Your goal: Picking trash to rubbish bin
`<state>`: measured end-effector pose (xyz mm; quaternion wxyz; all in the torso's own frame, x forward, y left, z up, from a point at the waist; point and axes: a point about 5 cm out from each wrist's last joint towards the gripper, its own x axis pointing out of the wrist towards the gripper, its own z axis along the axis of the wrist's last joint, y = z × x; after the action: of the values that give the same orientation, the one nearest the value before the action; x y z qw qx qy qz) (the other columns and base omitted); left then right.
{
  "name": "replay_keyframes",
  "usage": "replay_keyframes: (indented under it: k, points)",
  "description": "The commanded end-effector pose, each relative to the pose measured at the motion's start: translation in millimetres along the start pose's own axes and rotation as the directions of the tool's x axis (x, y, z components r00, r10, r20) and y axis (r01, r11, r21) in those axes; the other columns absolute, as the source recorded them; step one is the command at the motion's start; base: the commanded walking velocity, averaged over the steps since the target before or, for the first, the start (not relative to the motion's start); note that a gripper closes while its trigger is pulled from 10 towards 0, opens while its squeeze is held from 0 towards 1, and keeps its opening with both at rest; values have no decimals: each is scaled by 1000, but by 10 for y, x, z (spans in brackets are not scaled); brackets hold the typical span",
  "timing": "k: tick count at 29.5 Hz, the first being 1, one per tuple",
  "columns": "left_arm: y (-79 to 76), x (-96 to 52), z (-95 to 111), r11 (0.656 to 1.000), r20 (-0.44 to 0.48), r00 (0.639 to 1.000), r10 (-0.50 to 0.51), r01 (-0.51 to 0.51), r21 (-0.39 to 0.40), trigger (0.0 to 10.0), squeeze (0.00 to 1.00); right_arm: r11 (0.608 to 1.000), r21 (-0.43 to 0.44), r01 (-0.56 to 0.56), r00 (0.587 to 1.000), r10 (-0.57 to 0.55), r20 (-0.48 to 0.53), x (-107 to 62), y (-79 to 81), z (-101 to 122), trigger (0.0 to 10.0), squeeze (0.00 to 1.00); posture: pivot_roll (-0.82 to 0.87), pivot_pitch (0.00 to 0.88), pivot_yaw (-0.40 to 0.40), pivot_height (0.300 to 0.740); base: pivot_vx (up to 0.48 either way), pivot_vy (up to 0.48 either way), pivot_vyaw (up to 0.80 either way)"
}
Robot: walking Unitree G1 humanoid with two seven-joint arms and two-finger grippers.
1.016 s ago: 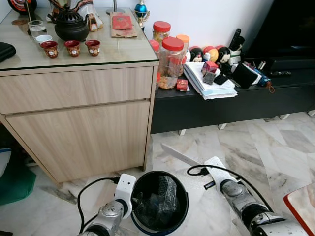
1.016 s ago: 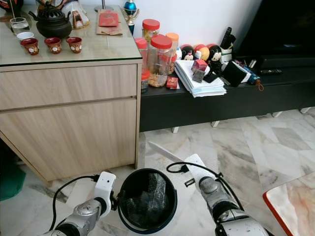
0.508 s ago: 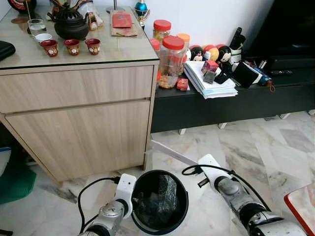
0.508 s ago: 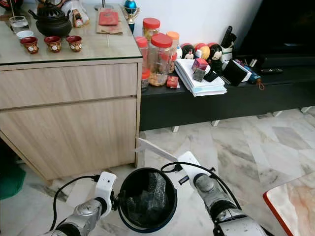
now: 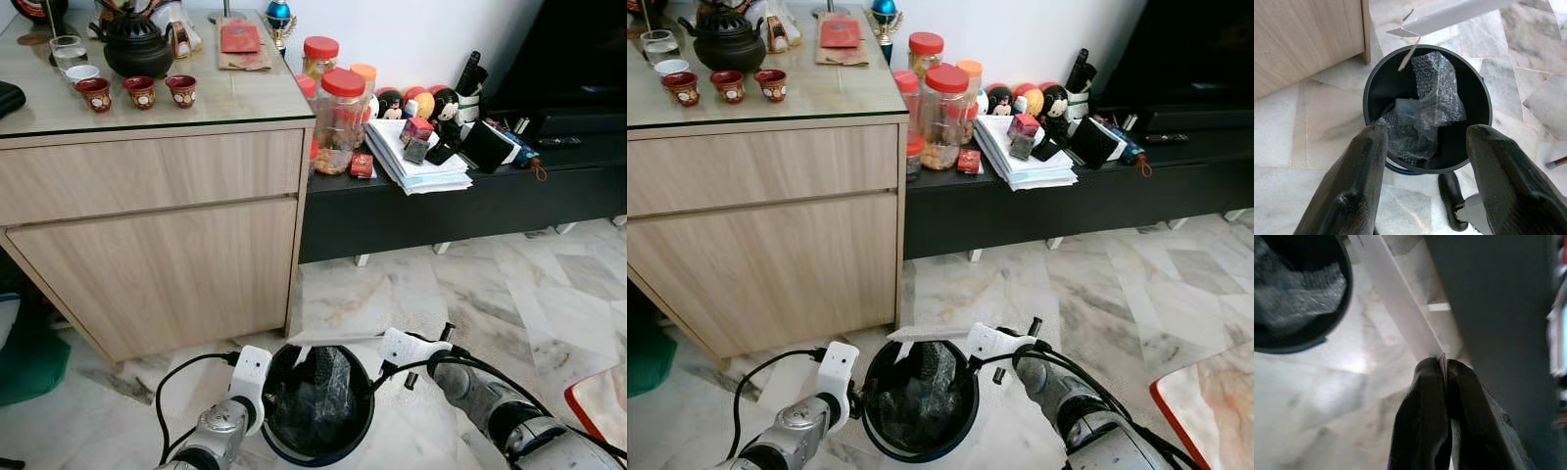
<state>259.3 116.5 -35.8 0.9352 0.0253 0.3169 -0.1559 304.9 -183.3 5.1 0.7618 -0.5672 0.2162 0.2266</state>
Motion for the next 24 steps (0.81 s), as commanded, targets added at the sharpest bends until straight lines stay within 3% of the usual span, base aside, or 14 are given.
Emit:
replay_keyframes:
  k: [1,3,5,8,9,10,11,12,13,14,24]
  points:
    - [-26,12,26,1000,6,1000,-6,6,-4,10000,0,998,-59,38,999,-38,-3,-1,-75,-24,10000,0,9,90,-143,740,0,0,0]
    - [-24,12,25,1000,6,1000,-6,6,-4,10000,0,996,-79,42,999,-42,0,0,-77,-17,10000,0,9,90,-143,740,0,0,0]
    - [-17,11,28,1000,8,1000,-4,4,-3,10000,0,986,-160,53,999,-53,3,2,-81,-11,10000,0,9,91,-142,740,0,0,0]
    - [-16,10,25,1000,7,1000,-4,4,-3,10000,0,986,-161,51,999,-51,4,1,-73,-14,10000,0,9,91,-142,740,0,0,0]
    - [-17,10,25,1000,7,1000,-4,4,-3,10000,0,984,-167,53,999,-53,4,0,-72,-17,10000,765,9,91,-142,740,0,0,0]
    - [-17,10,24,1000,7,1000,-4,4,-3,10000,0,983,-173,55,998,-55,4,0,-72,-19,10000,765,9,91,-142,740,0,0,0]
    - [-17,10,24,1000,7,1000,-4,4,-3,10000,0,982,-180,57,998,-57,3,-1,-71,-22,10000,1000,9,91,-142,740,0,0,0]
    - [-17,10,25,1000,7,1000,-4,4,-3,10000,0,982,-182,57,998,-57,1,-1,-70,-24,10000,1000,9,91,-142,740,0,0,0]
    - [-18,10,25,1000,7,1000,-4,4,-3,10000,0,980,-189,57,998,-58,-1,-2,-69,-28,10000,718,9,91,-142,740,0,0,0]
    - [-18,11,26,1000,7,1000,-4,4,-2,10000,0,980,-193,56,998,-57,-3,-2,-67,-31,10000,0,9,91,-142,740,0,0,0]
    - [-16,13,36,1000,10,1000,-3,3,-2,10000,0,979,-195,58,998,-58,5,-4,-45,-25,10000,0,8,92,-141,740,0,0,0]
